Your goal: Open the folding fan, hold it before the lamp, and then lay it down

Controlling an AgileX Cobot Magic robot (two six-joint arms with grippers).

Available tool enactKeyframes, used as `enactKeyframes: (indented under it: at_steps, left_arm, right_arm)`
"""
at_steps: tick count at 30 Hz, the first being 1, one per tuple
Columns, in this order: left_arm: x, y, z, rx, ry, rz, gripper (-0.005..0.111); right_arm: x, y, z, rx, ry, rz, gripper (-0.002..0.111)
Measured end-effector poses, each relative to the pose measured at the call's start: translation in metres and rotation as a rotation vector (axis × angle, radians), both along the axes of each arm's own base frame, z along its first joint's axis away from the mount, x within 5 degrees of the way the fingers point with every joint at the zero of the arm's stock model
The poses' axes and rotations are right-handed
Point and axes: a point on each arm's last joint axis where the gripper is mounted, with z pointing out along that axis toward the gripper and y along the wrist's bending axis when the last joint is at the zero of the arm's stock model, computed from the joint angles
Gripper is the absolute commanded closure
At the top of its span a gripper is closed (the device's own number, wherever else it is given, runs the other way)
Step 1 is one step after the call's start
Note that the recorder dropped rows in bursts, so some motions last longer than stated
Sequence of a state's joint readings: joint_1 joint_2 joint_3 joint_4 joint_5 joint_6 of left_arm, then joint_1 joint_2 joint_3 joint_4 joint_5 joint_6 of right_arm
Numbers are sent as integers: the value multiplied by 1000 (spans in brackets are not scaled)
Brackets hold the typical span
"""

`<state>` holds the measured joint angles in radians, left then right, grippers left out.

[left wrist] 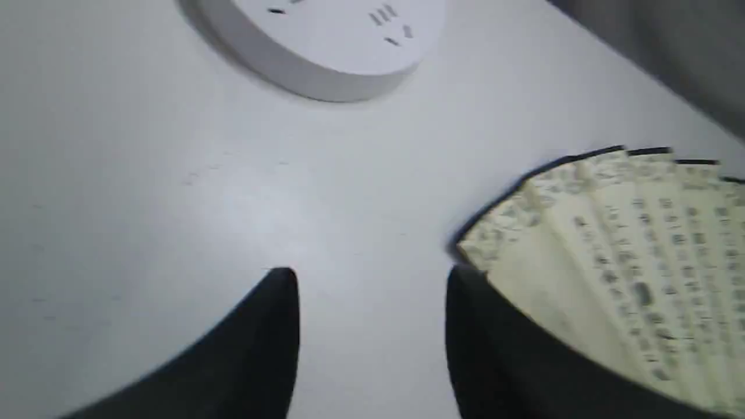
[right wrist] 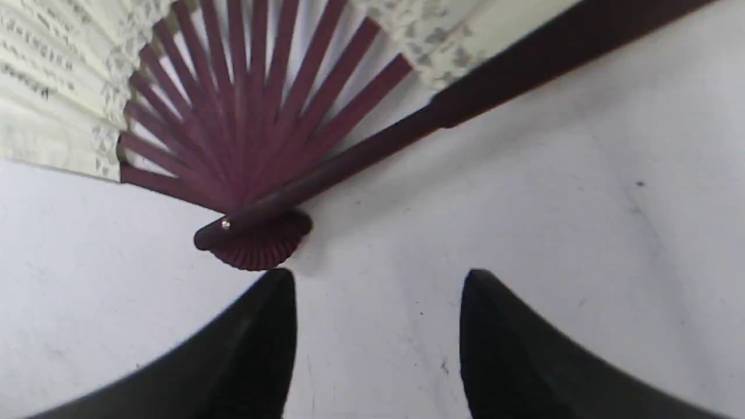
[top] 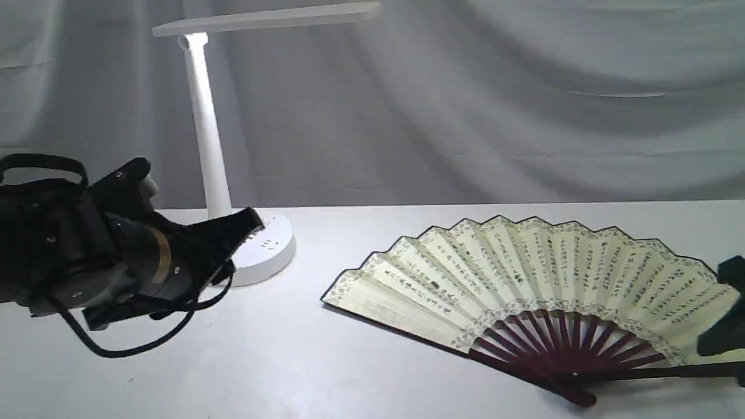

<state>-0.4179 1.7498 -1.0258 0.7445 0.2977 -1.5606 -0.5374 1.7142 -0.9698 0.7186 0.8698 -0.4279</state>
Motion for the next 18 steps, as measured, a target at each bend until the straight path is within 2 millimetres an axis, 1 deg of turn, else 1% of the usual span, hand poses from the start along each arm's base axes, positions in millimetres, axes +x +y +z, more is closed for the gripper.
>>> enactKeyframes:
  at_steps: [1, 3, 5, 7, 8, 12, 18]
  left_arm:
    - [-2, 4, -1, 53, 22, -1, 69]
    - [-5, 10, -2, 144, 60, -16, 78]
    - [-9, 13, -1, 211, 91, -59, 91]
    - [-12, 12, 1, 231, 107, -100, 104]
    - [-13, 12, 4, 246, 114, -133, 107]
    - [-22, 13, 14, 303, 141, -242, 107]
    - [-40, 24, 30, 448, 234, -400, 107]
  right_arm:
    - [4, 4, 3, -20, -5, 33, 65]
    - [13, 16, 8, -61, -15, 110, 65]
    - [21, 27, 13, -98, -25, 176, 65]
    - [27, 38, 16, -130, -28, 235, 65]
    - [28, 42, 17, -145, -28, 260, 65]
    - [31, 54, 17, -207, 16, 309, 69]
    - [30, 60, 14, -275, 77, 341, 73]
